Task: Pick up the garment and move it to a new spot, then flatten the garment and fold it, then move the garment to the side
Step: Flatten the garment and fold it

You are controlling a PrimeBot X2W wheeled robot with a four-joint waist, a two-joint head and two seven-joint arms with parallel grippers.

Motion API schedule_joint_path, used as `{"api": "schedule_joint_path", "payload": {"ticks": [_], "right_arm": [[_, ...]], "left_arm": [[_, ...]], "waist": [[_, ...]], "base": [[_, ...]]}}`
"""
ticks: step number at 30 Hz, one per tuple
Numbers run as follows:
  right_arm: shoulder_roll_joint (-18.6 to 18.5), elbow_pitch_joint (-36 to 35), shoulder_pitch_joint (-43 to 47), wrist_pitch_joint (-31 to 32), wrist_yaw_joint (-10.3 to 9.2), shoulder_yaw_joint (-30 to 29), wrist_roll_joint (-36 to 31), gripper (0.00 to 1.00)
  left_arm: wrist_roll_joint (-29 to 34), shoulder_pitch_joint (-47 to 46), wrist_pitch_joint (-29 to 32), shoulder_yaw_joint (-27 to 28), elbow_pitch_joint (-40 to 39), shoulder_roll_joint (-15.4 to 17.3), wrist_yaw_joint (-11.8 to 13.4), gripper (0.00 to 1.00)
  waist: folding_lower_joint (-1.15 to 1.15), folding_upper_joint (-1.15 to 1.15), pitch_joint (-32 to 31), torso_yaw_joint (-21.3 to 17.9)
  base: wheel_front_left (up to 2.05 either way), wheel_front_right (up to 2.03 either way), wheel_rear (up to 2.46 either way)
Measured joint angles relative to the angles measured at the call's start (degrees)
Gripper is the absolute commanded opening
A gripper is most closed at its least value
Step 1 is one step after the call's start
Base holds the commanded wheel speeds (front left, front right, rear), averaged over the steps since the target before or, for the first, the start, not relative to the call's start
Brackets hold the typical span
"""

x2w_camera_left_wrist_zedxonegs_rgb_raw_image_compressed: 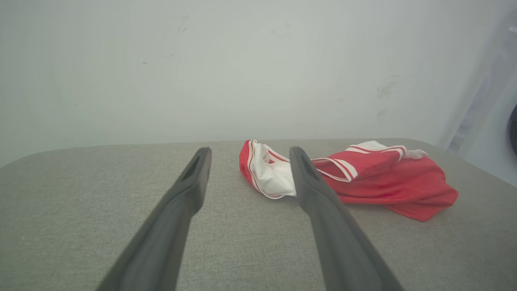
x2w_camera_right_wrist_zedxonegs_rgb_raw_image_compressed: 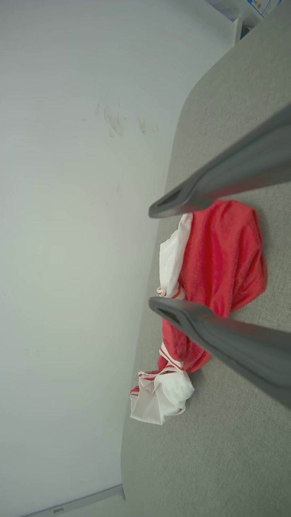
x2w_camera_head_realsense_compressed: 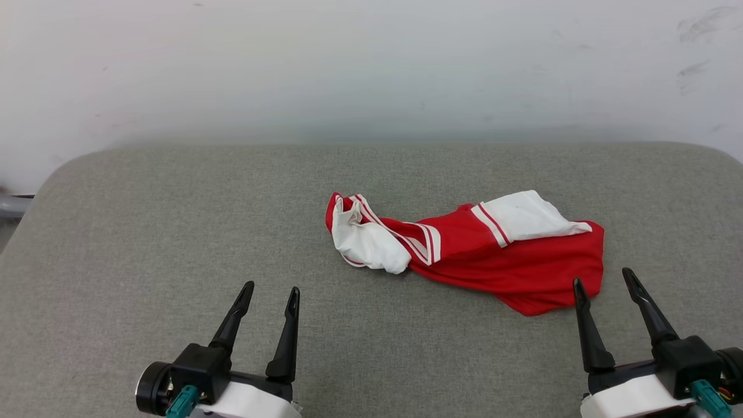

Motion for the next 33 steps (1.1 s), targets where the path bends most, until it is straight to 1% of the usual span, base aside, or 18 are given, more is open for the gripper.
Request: {"api": "schedule_joint_path", "payload": {"ticks": [3,5,7,8,10,11,16,19,23,25,28,33], "right_arm": [[0.0,1.5,-0.4,0.0,0.0,-0.1,-0.7,1.0],[-0.1,4.2,-1.4,0.4,0.0,0.4,-1.6,1.0],[-0.9,6.2,-3.4,3.8,0.0,2.2,-0.2,1.0],[-1.9,7.0,-4.7,6.5,0.01,3.5,0.6,1.0],[-5.5,8.2,-7.6,12.6,0.01,6.7,1.6,1.0],[-7.2,8.5,-9.0,16.0,0.01,7.9,3.0,1.0],[-14.1,9.1,-16.1,35.7,0.02,14.7,13.2,1.0],[-18.1,8.6,-19.8,46.7,0.01,16.9,18.9,1.0],[-22.3,8.2,-23.9,57.5,0.01,19.6,22.7,1.0],[-24.4,8.5,-25.1,60.6,0.01,21.1,23.0,1.0],[-27.3,9.9,-26.9,62.3,0.01,23.2,22.2,1.0],[-28.5,14.3,-28.0,62.4,0.01,25.1,22.0,1.0]], "left_arm": [[-0.1,-0.3,0.0,-0.3,0.0,0.0,0.0,1.0],[-0.5,-0.7,0.0,-0.6,0.0,0.0,0.0,1.0],[-0.6,-1.0,0.0,-0.8,0.0,0.0,-0.1,1.0],[-0.7,-1.2,0.0,-0.9,0.0,0.0,-0.1,1.0],[-0.9,-1.9,0.0,-1.1,-0.1,0.0,-0.1,1.0],[-0.9,-2.2,0.0,-1.2,-0.1,0.0,-0.1,1.0],[-1.3,-3.6,0.0,-1.6,0.0,0.0,0.0,1.0],[-1.6,-4.8,0.0,-2.1,0.1,0.0,0.1,1.0],[-2.2,-6.0,0.0,-2.7,0.1,-0.1,0.3,1.0],[-2.5,-6.5,0.0,-3.1,0.2,0.0,0.3,1.0],[-2.7,-7.2,0.0,-3.4,0.3,-0.1,0.5,1.0],[-3.0,-8.1,0.0,-3.7,0.3,0.0,0.5,1.0]], "waist": [[0.0,0.0,0.6,0.4],[0.0,0.0,1.1,0.7],[0.0,0.0,1.9,1.1],[0.0,0.0,2.4,1.2],[0.0,0.0,3.5,1.6],[0.0,0.0,4.0,1.8],[0.01,0.0,6.7,3.1],[0.01,0.0,8.2,4.1],[0.01,0.0,9.9,5.7],[0.01,0.0,10.7,6.5],[0.01,0.0,11.8,7.7],[0.01,0.0,13.4,9.4]], "base": [[0.0,0.0,0.0],[0.0,0.0,0.0],[0.0,0.0,0.0],[0.0,0.0,0.0],[0.0,0.0,0.0],[0.0,0.0,0.0],[0.0,0.0,0.0],[0.0,0.0,0.0],[0.0,0.0,0.0],[0.0,0.0,0.0],[0.0,0.0,0.0],[0.0,0.0,0.0]]}}
